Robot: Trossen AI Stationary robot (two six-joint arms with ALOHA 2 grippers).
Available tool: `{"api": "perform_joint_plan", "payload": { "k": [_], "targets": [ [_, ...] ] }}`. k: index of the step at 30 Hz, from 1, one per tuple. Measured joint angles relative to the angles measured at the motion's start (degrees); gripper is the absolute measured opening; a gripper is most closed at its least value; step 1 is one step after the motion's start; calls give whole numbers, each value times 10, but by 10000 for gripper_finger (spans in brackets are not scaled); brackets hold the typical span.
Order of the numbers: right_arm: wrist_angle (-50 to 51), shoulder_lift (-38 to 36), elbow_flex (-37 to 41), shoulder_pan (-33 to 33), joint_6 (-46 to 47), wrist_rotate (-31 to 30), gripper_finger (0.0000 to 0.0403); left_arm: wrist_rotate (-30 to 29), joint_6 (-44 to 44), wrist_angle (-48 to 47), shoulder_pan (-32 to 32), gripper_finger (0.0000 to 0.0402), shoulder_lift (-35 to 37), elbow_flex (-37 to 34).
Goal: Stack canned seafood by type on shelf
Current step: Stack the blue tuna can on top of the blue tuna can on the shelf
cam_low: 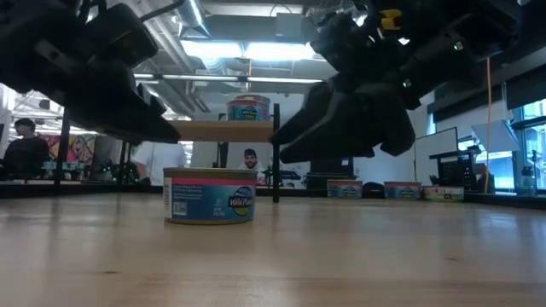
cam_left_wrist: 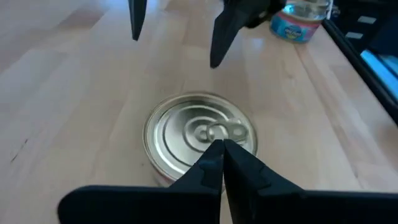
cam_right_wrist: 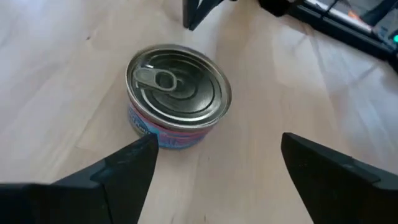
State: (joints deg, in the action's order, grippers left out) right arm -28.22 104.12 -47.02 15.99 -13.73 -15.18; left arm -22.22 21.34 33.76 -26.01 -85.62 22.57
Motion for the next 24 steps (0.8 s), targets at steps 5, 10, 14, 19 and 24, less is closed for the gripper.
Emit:
{"api": "perform_joint_plan", "payload": {
  "k": [5,10,14,19,24],
  "targets": [
    [16,0,-29,13,-48,20,341,0,-11,19,7,7,-9,0],
    [29,0,-48,18,-83,19,341,3,-42,79,16,7,-48,0],
    [36,0,-48,16,-88,23,341,5,-40,81,16,7,-74,0],
    [36,0,-48,17,-82,35,341,1,-21,97,16,7,-108,2],
    [51,4,-48,16,-94,35,341,-1,-15,102,16,7,-121,3]
  ]
}}
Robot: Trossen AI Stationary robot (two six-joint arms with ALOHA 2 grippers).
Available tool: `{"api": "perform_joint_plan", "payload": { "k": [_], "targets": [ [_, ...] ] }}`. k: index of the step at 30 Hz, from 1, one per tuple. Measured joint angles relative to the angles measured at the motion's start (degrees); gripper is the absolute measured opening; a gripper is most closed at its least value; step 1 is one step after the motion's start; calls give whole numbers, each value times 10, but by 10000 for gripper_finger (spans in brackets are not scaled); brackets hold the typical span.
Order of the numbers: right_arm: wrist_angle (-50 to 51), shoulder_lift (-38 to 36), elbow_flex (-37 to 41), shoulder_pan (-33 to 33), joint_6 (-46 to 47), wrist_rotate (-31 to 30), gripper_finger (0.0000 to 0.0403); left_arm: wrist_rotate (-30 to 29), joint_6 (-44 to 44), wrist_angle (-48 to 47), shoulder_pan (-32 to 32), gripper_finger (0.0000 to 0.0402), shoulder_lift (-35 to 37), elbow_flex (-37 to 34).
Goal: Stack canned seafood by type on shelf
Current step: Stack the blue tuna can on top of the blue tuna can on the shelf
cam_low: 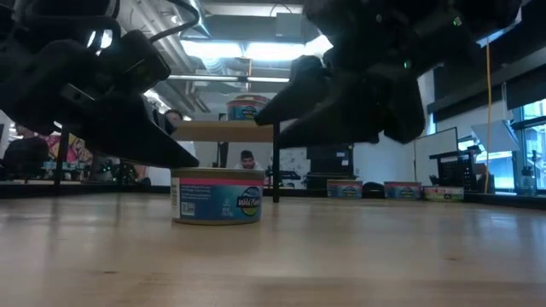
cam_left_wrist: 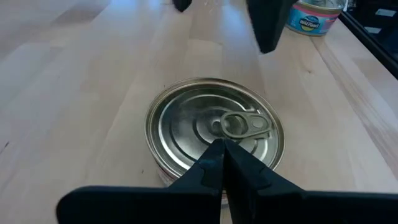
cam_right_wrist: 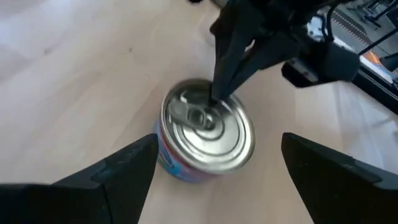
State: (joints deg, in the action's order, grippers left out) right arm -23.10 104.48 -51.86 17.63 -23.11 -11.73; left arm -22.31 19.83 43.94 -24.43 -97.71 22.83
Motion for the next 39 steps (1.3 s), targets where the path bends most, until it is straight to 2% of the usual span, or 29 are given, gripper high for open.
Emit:
{"api": "perform_joint_plan", "payload": {
  "k": [7,14,21,27,39],
  "targets": [
    [3,45,-1,8,-52,-31,341,-19,24,0,2,7,0,-10],
    [47,61,-44,28,-91,-79,341,-26,38,6,2,7,-1,-18],
    [77,61,-77,26,-112,-83,341,-26,38,12,2,8,-2,-19],
    [99,91,-99,26,-134,-82,341,-26,38,12,2,8,-2,-20],
    [110,117,-114,26,-161,-123,341,-26,41,25,2,8,-3,-26]
  ]
}}
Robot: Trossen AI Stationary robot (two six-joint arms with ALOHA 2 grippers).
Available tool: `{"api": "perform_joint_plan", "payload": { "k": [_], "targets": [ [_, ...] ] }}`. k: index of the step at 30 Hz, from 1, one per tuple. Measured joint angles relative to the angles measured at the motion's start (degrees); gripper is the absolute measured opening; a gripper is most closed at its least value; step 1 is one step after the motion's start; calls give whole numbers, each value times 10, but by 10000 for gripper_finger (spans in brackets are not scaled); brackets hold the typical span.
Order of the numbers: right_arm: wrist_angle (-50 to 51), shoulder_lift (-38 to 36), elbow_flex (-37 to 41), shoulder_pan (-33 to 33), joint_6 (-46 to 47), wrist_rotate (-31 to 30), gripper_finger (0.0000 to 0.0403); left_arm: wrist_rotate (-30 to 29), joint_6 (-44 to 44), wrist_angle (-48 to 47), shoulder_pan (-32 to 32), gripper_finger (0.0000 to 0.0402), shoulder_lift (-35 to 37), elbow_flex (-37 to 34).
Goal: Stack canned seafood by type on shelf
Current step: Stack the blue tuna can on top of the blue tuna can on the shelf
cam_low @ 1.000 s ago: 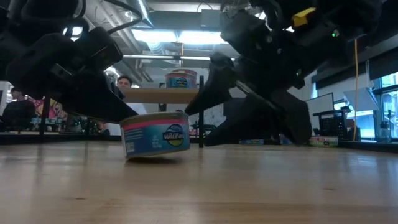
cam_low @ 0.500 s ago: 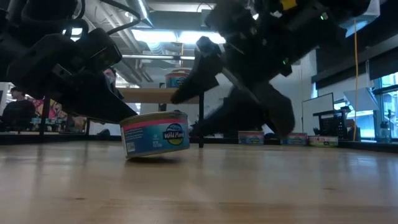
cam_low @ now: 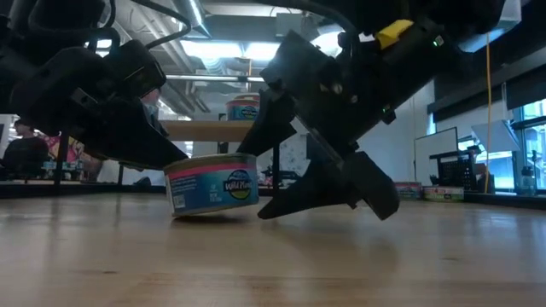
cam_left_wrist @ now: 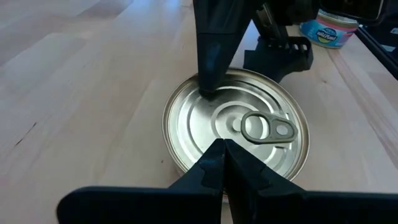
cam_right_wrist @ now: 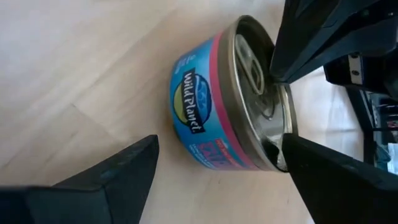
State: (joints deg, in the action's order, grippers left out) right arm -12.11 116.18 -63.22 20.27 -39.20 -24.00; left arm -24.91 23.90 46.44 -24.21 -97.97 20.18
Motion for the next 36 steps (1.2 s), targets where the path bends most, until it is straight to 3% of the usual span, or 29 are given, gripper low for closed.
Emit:
{"api": "perform_joint_plan", "payload": {
  "k": [21,25,31,36],
  "targets": [
    [-71,35,-2,-13,-94,-19,338,0,0,2,0,8,0,0],
    [-76,38,-3,-15,-109,-3,306,-1,1,2,0,8,0,-1],
    [-77,39,-2,-15,-60,10,214,-13,4,3,0,8,1,-2],
    [-78,39,-2,-12,-28,-4,209,-18,36,5,1,8,2,-2]
  ]
}}
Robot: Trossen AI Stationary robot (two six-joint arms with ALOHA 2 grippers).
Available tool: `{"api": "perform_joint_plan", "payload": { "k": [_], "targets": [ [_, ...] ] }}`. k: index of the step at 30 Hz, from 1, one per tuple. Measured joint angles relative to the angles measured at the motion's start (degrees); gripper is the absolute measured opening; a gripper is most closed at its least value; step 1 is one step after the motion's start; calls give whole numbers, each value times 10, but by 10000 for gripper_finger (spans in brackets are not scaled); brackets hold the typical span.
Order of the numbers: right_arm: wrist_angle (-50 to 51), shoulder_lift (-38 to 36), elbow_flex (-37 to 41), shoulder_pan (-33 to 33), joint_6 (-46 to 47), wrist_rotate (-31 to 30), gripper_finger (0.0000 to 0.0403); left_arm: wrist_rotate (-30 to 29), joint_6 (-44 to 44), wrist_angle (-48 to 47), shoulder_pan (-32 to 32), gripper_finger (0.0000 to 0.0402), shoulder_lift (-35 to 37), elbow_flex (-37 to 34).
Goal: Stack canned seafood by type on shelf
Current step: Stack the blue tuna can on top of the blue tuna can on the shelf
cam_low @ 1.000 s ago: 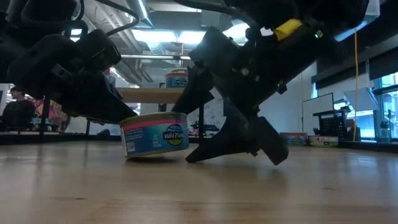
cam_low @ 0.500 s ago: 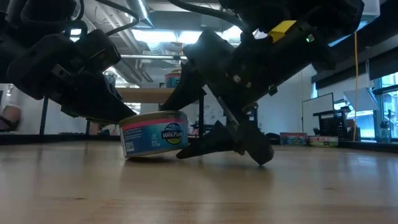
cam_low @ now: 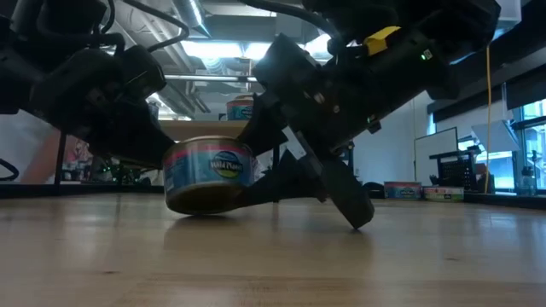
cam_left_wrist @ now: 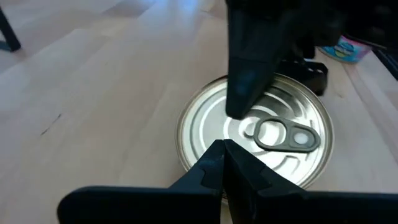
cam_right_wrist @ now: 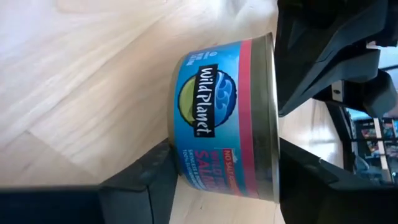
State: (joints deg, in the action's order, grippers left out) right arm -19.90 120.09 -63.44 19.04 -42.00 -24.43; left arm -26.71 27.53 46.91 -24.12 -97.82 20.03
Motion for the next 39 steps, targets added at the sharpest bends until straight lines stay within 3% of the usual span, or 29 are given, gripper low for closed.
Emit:
{"api": "perform_joint_plan", "payload": {
  "k": [4,12,16,27,33,39],
  "targets": [
    [2,-6,0,7,24,-16,209,-4,24,1,0,23,3,0],
    [50,-55,2,27,53,-35,199,11,-20,-42,0,130,71,1],
    [90,-84,1,27,68,-40,199,3,-43,-94,0,163,128,1],
    [130,-144,1,26,72,-99,199,4,-12,-225,-3,173,207,1],
    [131,-185,-3,13,16,-188,199,-1,12,-257,-1,173,203,1],
    [166,-207,-72,-33,-17,-241,199,-4,-58,-238,18,173,205,1]
  ]
}}
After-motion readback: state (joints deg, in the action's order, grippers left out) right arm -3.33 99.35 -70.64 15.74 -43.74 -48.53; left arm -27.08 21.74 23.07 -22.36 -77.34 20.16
